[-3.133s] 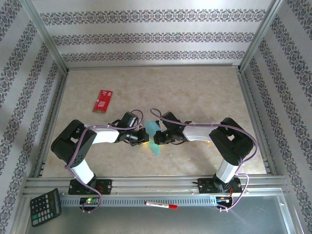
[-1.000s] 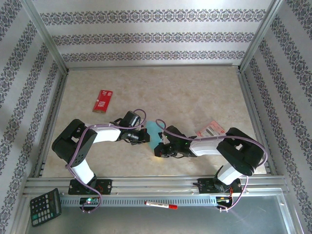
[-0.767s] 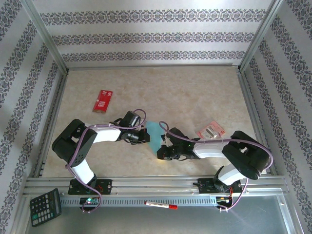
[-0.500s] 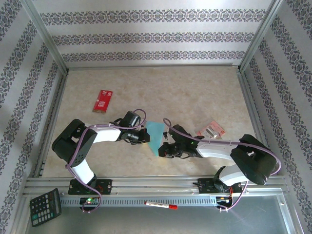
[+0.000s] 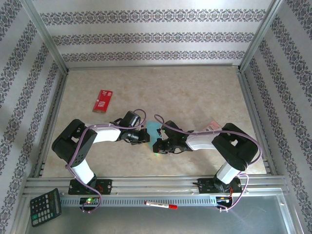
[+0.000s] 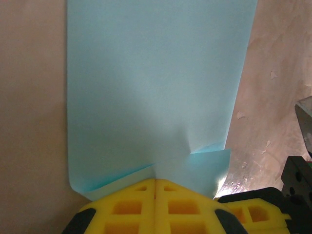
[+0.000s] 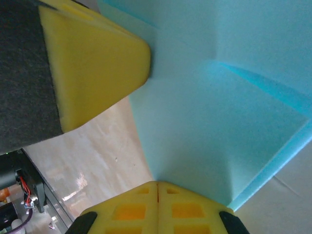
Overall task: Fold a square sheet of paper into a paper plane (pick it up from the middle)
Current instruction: Third fold the triangle at the center of the table.
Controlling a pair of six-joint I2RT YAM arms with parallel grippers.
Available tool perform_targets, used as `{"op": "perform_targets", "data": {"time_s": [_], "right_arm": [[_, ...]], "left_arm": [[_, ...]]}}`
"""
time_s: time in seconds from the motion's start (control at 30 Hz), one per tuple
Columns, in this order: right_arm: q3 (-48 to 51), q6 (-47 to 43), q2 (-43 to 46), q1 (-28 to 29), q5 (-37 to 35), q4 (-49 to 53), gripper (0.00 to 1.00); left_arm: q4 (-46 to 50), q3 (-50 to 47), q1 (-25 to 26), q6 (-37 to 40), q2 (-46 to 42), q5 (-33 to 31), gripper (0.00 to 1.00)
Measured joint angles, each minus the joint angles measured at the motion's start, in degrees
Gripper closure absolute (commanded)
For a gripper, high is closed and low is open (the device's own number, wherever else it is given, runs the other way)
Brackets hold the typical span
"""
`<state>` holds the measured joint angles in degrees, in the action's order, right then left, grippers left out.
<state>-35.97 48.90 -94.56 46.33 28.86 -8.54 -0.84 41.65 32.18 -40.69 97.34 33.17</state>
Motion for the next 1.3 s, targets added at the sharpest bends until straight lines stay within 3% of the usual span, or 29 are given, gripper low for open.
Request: {"op": "perform_targets", "data": {"time_s": [0.3, 0.6, 0.9, 1.3], "right_arm": [[6.6, 0.26, 4.42, 0.04, 0.35, -4.35, 1.0], [6.19, 0.42, 10.01, 0.33, 0.15, 2.56, 1.0], [-0.44, 0.28, 5.27, 1.46, -0.07, 0.5, 1.0], [4.15, 0.28, 1.42, 1.29, 0.44, -5.38, 1.0]], "left_arm": [[0.02, -0.02, 0.0, 0.02, -0.02, -0.07, 1.0], [0.04, -0.07, 0.07, 0.2, -0.2, -0.39, 1.0], [0.07, -0.07, 0.07, 0.2, -0.22, -0.42, 1.0], [2.8, 0.98, 0.07, 0.63, -0.76, -1.55, 1.0]]}}
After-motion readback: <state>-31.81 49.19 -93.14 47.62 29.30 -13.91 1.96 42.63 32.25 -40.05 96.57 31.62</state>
